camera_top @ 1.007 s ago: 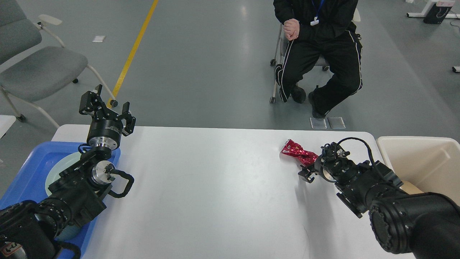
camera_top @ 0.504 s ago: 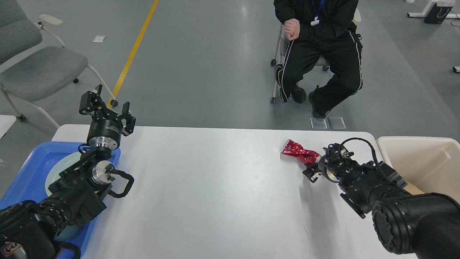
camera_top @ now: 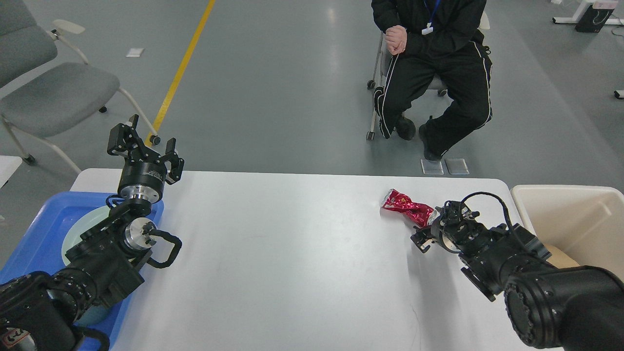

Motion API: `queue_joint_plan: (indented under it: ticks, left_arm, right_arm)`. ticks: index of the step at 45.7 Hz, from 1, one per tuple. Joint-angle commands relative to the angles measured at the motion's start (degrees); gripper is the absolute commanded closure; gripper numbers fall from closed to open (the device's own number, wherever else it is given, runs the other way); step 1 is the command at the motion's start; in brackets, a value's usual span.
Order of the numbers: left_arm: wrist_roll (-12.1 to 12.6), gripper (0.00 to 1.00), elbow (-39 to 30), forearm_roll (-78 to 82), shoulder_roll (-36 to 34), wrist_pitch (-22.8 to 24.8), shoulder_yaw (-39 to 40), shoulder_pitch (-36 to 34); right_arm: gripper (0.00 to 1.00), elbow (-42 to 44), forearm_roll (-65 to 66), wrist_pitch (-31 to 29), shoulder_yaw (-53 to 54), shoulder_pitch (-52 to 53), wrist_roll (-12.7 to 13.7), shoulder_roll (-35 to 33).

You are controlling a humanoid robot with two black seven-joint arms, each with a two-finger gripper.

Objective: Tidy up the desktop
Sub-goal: 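Lower the right gripper onto the red crushed can and grasp it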

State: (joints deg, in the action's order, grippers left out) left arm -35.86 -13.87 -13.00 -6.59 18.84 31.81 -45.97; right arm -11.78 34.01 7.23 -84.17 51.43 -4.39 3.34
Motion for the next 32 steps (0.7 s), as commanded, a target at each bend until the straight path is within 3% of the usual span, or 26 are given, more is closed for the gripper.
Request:
queue_joint_plan:
  ticks: [1, 18, 32]
  left_arm:
    - [0.0, 0.04, 0.0, 0.0, 0.0, 0.0, 0.0, 0.0]
    - [0.0, 0.04, 0.0, 0.0, 0.0, 0.0, 0.0, 0.0]
    - [0.0, 0.04, 0.0, 0.1, 0.0, 0.0, 0.0, 0.0]
  right_arm:
    - [0.27, 0.0, 0.0, 0.1, 0.1, 0.0, 0.0, 0.0]
    - [0.45, 0.1, 0.0, 0.2, 0.1, 0.1, 0.1, 0.0]
    - [0.48, -0.3, -0.1, 1.2, 0.5, 1.4, 0.0, 0.4]
